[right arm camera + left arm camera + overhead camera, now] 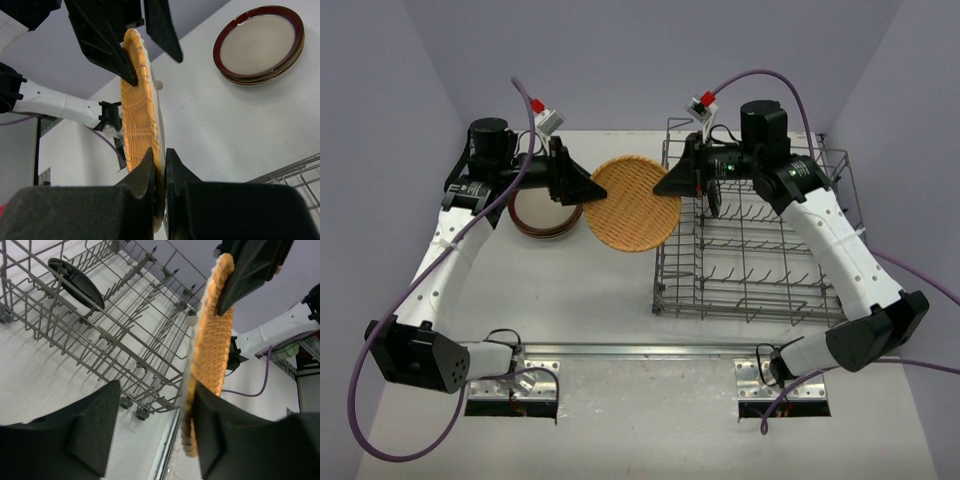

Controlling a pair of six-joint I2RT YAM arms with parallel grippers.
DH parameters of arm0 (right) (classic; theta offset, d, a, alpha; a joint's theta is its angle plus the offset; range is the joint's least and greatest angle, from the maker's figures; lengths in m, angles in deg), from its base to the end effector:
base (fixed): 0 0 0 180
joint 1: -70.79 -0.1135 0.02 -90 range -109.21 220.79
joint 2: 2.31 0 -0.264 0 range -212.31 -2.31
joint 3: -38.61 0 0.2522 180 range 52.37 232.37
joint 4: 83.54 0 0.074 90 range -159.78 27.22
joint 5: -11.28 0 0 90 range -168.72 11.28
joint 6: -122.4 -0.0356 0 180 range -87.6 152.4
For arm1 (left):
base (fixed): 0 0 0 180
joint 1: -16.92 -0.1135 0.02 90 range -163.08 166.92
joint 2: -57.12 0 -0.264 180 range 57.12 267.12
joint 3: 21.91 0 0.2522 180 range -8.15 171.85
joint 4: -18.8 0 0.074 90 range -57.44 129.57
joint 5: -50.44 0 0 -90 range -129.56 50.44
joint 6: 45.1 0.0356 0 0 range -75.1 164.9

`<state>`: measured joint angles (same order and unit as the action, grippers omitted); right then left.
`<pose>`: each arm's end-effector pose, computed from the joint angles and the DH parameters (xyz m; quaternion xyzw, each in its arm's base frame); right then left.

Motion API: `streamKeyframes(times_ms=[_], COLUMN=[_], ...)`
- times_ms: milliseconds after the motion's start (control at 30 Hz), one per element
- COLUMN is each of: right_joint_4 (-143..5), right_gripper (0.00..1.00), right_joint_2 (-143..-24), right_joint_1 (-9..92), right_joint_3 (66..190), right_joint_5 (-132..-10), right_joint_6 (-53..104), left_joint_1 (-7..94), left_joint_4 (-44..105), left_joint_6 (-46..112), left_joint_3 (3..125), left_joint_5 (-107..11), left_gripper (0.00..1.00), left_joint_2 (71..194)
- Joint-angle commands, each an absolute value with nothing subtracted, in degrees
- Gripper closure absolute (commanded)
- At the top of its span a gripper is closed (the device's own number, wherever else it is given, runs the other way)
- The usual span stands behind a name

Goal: Unload the plates from the dish rack

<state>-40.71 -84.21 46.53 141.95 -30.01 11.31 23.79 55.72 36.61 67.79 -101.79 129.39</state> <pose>0.2701 0.1511 0.4315 -0.2531 0.7458 0.5123 0.3424 0.2599 -0.0630 0.4103 0.2896 0.7028 -0.4835 0.4342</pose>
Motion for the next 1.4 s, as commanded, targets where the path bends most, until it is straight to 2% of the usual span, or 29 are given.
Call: streamKeyframes(times_ms=[0,100,133,167,200,267,300,433,500,600,733,867,1367], right_joint_4=[-45.17,-44.58,-43.92,-43.59,-42.94,-41.08,-40.66,-39.53,-39.04,-38.24,-37.50,-36.99,-36.82], right_gripper=[1.00,0.99,0.96,0.90,0.78,0.47,0.37,0.09,0.02,0.01,0.01,0.01,0.01], right_joint_2=[-85.70,-86.44,-86.51,-86.51,-86.46,-86.00,-85.62,-83.04,-81.69,-80.42,-78.90,-78.21,-77.89], right_joint_1=[45.74,45.74,45.74,45.74,45.79,45.83,45.83,46.06,46.31,46.69,47.26,48.39,49.69], right_joint_3=[144.12,144.77,144.94,145.01,145.21,145.50,145.37,143.37,141.65,140.20,137.81,136.68,136.40], right_joint_5=[-26.38,-28.27,-29.56,-30.03,-31.37,-36.43,-38.52,-49.71,-54.38,-58.76,-63.20,-65.76,-60.79], right_joint_6=[9.68,9.95,10.05,10.08,10.43,11.89,12.53,15.50,16.31,17.27,19.39,20.31,19.22], left_joint_1=[24.30,24.30,24.30,24.25,24.02,22.56,21.73,13.92,8.01,1.54,-3.81,-5.52,-8.92], left_joint_4=[56.54,57.66,58.20,58.71,59.13,59.55,59.55,59.11,57.48,57.28,61.38,59.96,56.73], left_joint_6=[39.40,40.40,40.81,41.10,41.36,41.01,40.71,38.06,35.65,33.63,34.38,34.48,34.88], left_joint_3=[67.70,67.81,67.93,68.01,68.00,68.01,68.04,68.23,67.51,67.73,70.33,71.51,73.24], left_joint_5=[-104.00,-104.69,-104.42,-104.04,-103.90,-104.06,-104.35,-107.88,-110.07,-109.11,-101.01,-94.20,-91.95], left_gripper=[0.60,0.89,0.97,1.00,1.00,1.00,1.00,1.00,1.00,1.00,1.00,1.00,0.99], left_joint_2=[129.68,129.63,129.69,129.72,129.72,130.21,130.51,133.94,136.42,141.22,148.27,153.24,164.44])
